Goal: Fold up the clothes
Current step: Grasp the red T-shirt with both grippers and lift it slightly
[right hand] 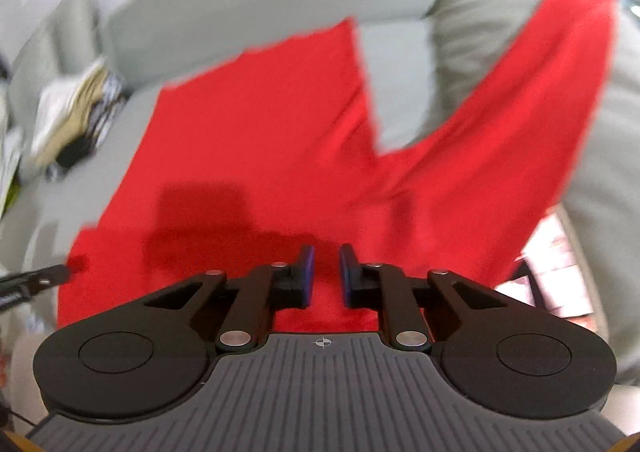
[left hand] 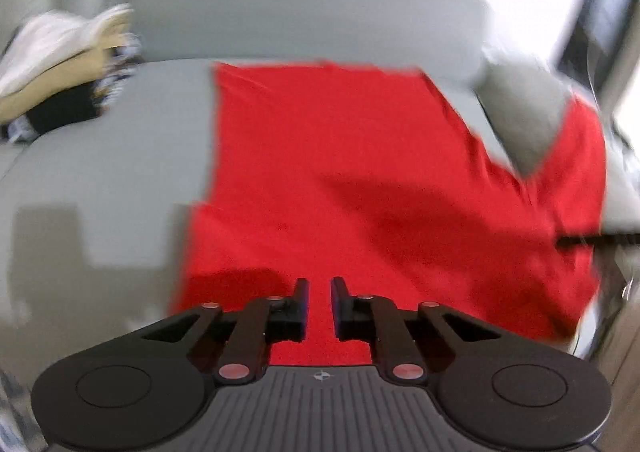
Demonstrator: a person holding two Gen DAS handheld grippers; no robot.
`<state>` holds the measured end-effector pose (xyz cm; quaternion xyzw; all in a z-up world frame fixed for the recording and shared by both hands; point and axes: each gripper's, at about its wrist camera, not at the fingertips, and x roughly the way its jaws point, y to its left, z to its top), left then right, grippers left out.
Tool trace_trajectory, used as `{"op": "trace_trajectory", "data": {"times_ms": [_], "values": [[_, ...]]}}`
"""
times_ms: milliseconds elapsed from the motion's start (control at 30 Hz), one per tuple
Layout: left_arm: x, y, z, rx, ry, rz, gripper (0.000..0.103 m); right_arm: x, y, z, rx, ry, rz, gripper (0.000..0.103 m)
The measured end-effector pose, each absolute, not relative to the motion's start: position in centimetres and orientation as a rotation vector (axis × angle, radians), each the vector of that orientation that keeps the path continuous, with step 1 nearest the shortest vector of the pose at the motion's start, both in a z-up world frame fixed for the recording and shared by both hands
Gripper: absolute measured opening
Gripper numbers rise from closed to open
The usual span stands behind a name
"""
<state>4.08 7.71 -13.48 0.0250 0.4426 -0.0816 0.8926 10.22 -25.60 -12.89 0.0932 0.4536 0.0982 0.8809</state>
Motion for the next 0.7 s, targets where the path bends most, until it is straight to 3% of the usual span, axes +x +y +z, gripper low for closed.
{"op": "trace_trajectory", "data": {"times_ms": [133,167,200,233,267,400,600,700], "values": [[2.2,7.1,-13.5,0.149,0.982,-0.150,0.006,9.4,-23.8,-15.0,-0.029,0.973,0.162,0.010],[1.8,7.4,-12.9,0.145,0.992,-0.136,0.006,8.9,-24.3,-14.6,-0.033,0.985,0.146,0.001],[1.5,7.6,-12.4,0.137,0.980,-0.136,0.006,8.5,-24.8,-14.2,-0.035,1.000,0.129,0.001],[1.2,7.9,-11.8,0.127,0.964,-0.139,0.006,7.9,-25.2,-13.7,-0.024,1.008,0.120,0.005],[0.9,8.2,-11.3,0.118,0.948,-0.142,0.006,7.3,-25.6,-13.1,-0.013,1.016,0.113,0.016],[1.8,4.8,-11.2,0.122,0.892,-0.234,0.012,6.1,-25.0,-12.3,0.103,0.975,0.212,0.016],[0.4,0.8,-13.0,0.258,1.072,-0.344,0.010,5.7,-23.2,-13.8,0.118,1.117,0.278,0.011],[0.9,1.1,-9.2,0.168,1.010,-0.368,0.018,5.0,-26.1,-10.5,0.198,1.060,0.256,0.018]]}}
